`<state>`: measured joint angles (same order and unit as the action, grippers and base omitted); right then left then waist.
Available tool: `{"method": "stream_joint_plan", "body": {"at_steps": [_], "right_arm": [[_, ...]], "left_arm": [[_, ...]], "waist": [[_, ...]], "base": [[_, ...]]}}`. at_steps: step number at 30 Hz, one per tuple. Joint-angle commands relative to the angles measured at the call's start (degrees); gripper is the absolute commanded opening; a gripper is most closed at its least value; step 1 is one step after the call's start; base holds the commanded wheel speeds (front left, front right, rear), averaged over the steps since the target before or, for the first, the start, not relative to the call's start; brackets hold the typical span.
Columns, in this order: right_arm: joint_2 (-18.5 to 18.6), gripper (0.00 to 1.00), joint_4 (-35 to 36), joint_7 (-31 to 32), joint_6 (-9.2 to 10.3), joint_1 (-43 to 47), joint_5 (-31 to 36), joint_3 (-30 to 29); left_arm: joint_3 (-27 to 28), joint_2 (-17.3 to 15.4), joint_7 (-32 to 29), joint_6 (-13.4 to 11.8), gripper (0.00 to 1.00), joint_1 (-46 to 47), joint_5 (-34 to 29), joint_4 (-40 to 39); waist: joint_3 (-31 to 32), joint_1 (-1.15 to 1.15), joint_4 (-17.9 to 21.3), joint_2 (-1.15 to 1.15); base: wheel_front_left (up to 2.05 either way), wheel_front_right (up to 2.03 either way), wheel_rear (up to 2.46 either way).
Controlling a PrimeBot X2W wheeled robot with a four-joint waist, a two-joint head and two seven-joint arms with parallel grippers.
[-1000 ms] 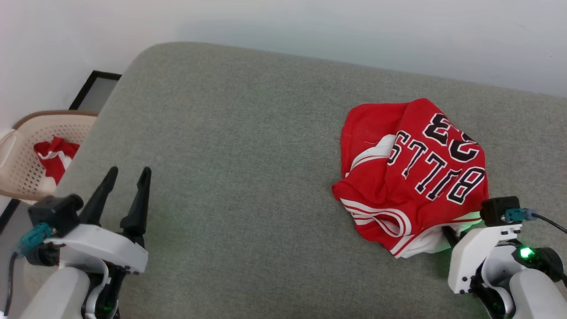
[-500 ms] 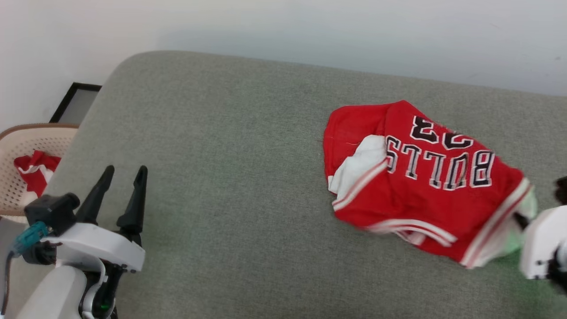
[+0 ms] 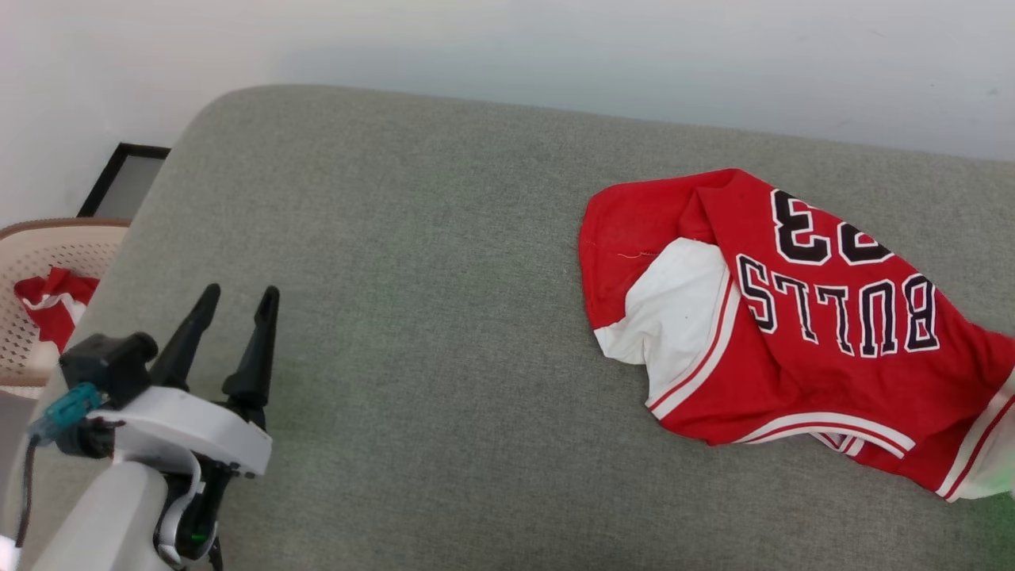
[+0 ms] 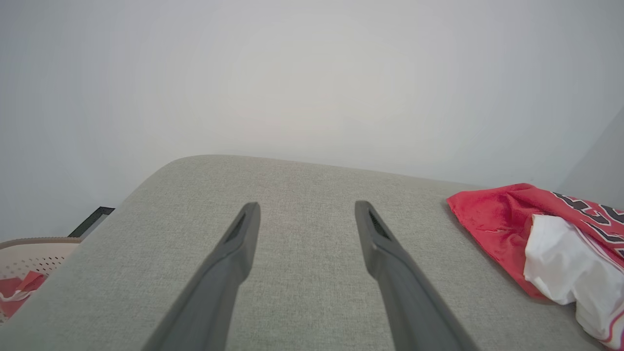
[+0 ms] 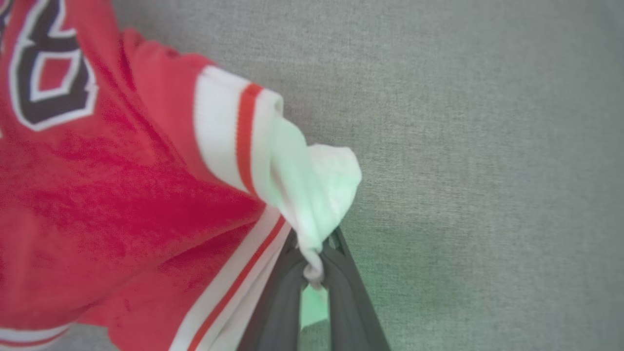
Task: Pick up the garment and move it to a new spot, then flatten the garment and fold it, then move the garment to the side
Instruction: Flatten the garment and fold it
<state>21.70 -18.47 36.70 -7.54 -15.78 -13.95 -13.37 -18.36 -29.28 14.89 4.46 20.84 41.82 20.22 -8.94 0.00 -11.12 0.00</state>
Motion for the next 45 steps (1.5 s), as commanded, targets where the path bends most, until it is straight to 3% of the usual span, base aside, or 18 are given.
{"method": "stream_joint_plan", "body": {"at_steps": [1, 2, 3, 4, 10, 16, 23, 32, 38, 45], "right_arm": [[-0.77, 0.00, -2.07, -0.69, 0.10, -0.62, 0.13, 0.19], [-1.02, 0.28, -3.01, -1.19, 0.10, -1.07, 0.17, 0.25], [-1.02, 0.28, -3.01, -1.19, 0.10, -1.07, 0.17, 0.25], [-1.32, 0.97, -4.39, -2.17, 0.10, -1.87, 0.41, 0.31], [-2.10, 1.00, -6.03, -4.48, 0.10, -3.41, 1.13, -0.14], [-4.13, 1.00, -2.60, -7.52, 0.10, -1.78, 1.26, -0.42], [-7.32, 1.00, 4.95, -19.67, 0.09, 0.69, 1.21, 1.71], [-13.33, 1.00, 9.31, -36.87, 0.10, 3.86, 4.51, 3.77], [-15.54, 1.00, 9.95, -43.39, 0.10, 4.16, 6.82, 5.38], [-17.30, 1.00, 9.35, -46.91, 0.10, 3.78, 6.86, 6.53]], "left_arm": [[-0.41, 0.22, 0.20, 0.47, 1.00, 0.69, -0.29, 0.26], [-0.63, 0.29, 0.10, 0.62, 1.00, 1.00, -0.26, 0.32], [-0.63, 0.29, 0.10, 0.62, 1.00, 1.00, -0.26, 0.32], [-1.12, 0.27, -0.21, 1.09, 1.00, 1.48, 0.14, 0.26], [-1.93, -0.85, -1.59, 1.75, 1.00, 2.71, 0.78, -0.22], [-3.35, -2.60, -5.25, 2.27, 1.00, 4.67, 1.21, -1.76], [-5.75, -4.33, -12.48, 2.56, 1.00, 7.93, 2.06, -4.22], [-10.70, -4.40, -25.22, 2.89, 1.00, 13.36, 4.91, -5.47], [-14.89, -3.01, -36.39, 3.02, 1.00, 16.96, 8.20, -3.34], [-19.40, -1.53, -47.85, 2.74, 1.00, 19.12, 10.44, -0.65]], "waist": [[0.05, 0.00, -0.09, 0.00], [0.12, 0.00, -0.09, 0.00], [0.12, 0.00, -0.09, 0.00], [0.30, 0.00, 0.07, 0.00], [1.28, 0.00, 1.52, 0.00], [2.69, 0.00, 4.36, 0.00], [4.46, 0.00, 9.18, 0.00], [5.15, 0.00, 16.02, 0.00], [4.61, 0.00, 20.17, 0.00], [3.07, 0.00, 23.86, 0.00]], "base": [[0.00, 0.00, 0.00], [0.00, 0.00, 0.00], [0.00, 0.00, 0.00], [0.00, 0.00, 0.00], [0.00, 0.00, 0.00], [0.00, 0.00, 0.00], [0.00, 0.00, 0.00], [0.00, 0.00, 0.00], [0.00, 0.00, 0.00], [0.00, 0.00, 0.00]]}}
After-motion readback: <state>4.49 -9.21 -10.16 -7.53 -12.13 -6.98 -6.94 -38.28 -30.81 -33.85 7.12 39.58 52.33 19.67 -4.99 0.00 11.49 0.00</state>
